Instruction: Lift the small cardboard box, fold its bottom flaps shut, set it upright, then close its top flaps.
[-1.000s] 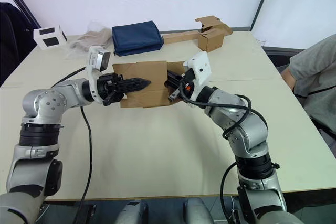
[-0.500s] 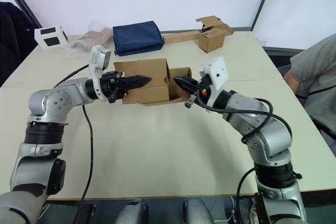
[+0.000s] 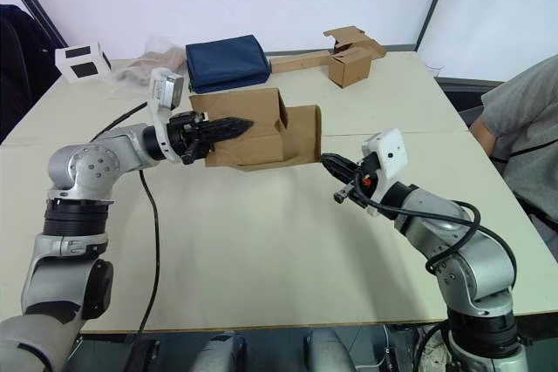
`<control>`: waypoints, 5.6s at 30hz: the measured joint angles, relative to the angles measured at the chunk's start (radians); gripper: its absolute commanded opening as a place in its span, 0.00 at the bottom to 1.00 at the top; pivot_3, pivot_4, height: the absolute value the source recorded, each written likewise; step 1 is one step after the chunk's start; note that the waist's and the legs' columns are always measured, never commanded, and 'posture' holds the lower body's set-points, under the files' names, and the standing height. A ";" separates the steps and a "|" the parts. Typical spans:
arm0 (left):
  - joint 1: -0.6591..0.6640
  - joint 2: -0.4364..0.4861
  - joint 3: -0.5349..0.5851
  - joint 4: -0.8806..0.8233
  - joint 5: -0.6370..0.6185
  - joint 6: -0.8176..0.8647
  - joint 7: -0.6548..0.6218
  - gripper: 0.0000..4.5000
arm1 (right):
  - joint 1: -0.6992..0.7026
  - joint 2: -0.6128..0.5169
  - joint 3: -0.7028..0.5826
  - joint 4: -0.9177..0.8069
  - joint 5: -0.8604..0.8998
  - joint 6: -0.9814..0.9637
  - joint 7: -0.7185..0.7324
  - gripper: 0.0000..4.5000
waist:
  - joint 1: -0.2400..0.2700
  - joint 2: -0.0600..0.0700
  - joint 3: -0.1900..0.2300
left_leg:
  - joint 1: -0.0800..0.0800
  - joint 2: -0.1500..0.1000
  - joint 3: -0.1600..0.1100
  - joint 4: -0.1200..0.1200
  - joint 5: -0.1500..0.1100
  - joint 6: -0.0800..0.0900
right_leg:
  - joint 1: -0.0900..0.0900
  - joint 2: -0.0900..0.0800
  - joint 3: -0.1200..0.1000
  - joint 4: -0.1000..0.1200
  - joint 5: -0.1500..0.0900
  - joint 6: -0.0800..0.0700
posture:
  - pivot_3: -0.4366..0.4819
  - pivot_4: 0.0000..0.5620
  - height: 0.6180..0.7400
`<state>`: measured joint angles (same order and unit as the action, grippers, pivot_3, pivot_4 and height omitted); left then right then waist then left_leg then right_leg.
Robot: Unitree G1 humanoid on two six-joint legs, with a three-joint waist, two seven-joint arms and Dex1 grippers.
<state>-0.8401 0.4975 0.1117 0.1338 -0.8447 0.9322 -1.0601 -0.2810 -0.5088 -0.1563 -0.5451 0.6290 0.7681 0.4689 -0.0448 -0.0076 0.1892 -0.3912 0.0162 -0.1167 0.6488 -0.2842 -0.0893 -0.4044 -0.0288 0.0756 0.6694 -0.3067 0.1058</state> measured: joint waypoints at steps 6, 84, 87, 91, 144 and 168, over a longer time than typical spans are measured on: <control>0.000 0.000 0.000 -0.020 -0.016 0.021 0.001 0.02 | -0.035 0.040 0.047 0.009 -0.003 -0.013 -0.011 0.00 | 0.000 0.000 0.000 | 0.000 0.000 0.000 0.000 0.000 0.000 | 0.000 0.000 0.000 0.000 0.000 0.000 | 0.48 0.27 1.00; -0.019 -0.023 0.065 -0.095 -0.162 0.078 0.108 0.00 | -0.080 0.322 -0.102 0.169 0.824 -0.092 -0.255 0.44 | -0.002 0.001 0.000 | 0.000 0.000 0.000 0.000 0.000 0.000 | 0.000 0.000 0.000 0.001 0.000 0.000 | 0.48 0.27 1.00; -0.019 -0.023 0.065 -0.095 -0.159 0.078 0.107 0.00 | -0.075 0.317 -0.096 0.156 0.824 -0.098 -0.255 0.44 | -0.002 0.001 0.000 | 0.000 0.000 0.000 0.000 0.000 0.000 | 0.000 0.000 0.000 0.001 0.000 0.000 | 0.48 0.27 1.00; -0.019 -0.023 0.065 -0.094 -0.158 0.076 0.107 0.00 | -0.070 0.307 -0.085 0.154 0.817 -0.100 -0.254 0.38 | -0.002 0.001 0.000 | 0.000 0.000 0.000 0.000 0.000 0.000 | 0.000 0.000 0.000 0.001 0.000 0.000 | 0.48 0.27 1.00; -0.003 -0.025 0.059 -0.118 -0.145 0.062 0.100 0.00 | -0.107 0.265 0.011 0.075 0.659 -0.140 -0.332 0.19 | -0.001 0.001 0.000 | 0.000 0.000 0.000 0.000 0.000 0.000 | 0.000 0.000 0.000 0.000 0.000 0.000 | 0.48 0.27 1.00; -0.003 -0.028 0.061 -0.105 -0.120 0.022 0.085 0.00 | -0.118 0.197 0.018 0.041 0.747 -0.099 -0.356 0.19 | -0.001 0.001 0.000 | 0.000 0.000 0.000 -0.001 0.000 0.000 | 0.000 0.000 0.000 0.000 0.000 0.000 | 0.48 0.27 1.00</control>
<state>-0.8431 0.4692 0.1724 0.0286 -0.9643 0.9540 -0.9746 -0.3988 -0.3114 -0.1381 -0.5043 1.3761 0.6689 0.1127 -0.0458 -0.0069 0.1894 -0.3910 0.0164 -0.1168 0.6483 -0.2841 -0.0895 -0.4047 -0.0287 0.0757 0.6696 -0.3068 0.1058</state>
